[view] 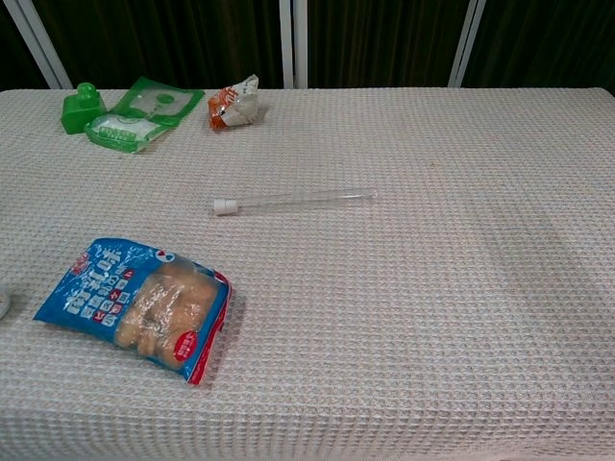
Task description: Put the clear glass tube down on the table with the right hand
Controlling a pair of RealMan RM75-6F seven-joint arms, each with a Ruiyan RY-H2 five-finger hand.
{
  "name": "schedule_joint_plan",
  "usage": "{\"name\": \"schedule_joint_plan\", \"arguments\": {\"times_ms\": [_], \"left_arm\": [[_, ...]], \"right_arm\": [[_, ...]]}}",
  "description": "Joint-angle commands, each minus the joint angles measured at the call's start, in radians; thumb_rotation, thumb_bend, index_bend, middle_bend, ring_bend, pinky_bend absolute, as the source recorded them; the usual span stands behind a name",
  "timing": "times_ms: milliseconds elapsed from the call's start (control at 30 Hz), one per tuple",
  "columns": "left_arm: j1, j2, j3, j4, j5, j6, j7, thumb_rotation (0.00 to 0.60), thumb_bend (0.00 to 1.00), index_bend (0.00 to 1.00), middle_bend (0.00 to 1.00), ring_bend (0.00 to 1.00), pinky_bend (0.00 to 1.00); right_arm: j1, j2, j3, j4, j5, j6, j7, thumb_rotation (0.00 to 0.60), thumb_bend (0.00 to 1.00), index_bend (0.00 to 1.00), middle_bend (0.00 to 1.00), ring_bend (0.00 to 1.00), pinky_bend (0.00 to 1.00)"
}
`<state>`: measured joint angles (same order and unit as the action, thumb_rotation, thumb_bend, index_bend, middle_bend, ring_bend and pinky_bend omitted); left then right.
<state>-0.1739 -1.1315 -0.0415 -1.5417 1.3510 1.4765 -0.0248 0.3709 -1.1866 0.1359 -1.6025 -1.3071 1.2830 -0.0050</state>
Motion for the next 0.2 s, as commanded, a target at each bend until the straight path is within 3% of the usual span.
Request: {"name": "schedule_joint_plan", "arguments": {"times_ms": [33, 200], "left_arm": [[0.046, 0.013, 0.025, -0.041, 0.027, 0.052, 0.012, 0.600, 0.24, 0.31, 0.18, 0.09, 0.12], [0.093, -0.016, 0.042, -0.063, 0.060, 0.109, 0.041, 0.600, 0.24, 0.30, 0.18, 0.09, 0.12]], "right_arm": [[-0.090, 0.037, -0.052, -0.047, -0.038, 0.098, 0.017, 0.600, 0.19, 0.00, 0.10, 0.03, 0.09], [-0.146, 0.034, -0.079, -0.057, -0.073, 0.156, 0.020, 0.600, 0.19, 0.00, 0.10, 0.03, 0.09]]}}
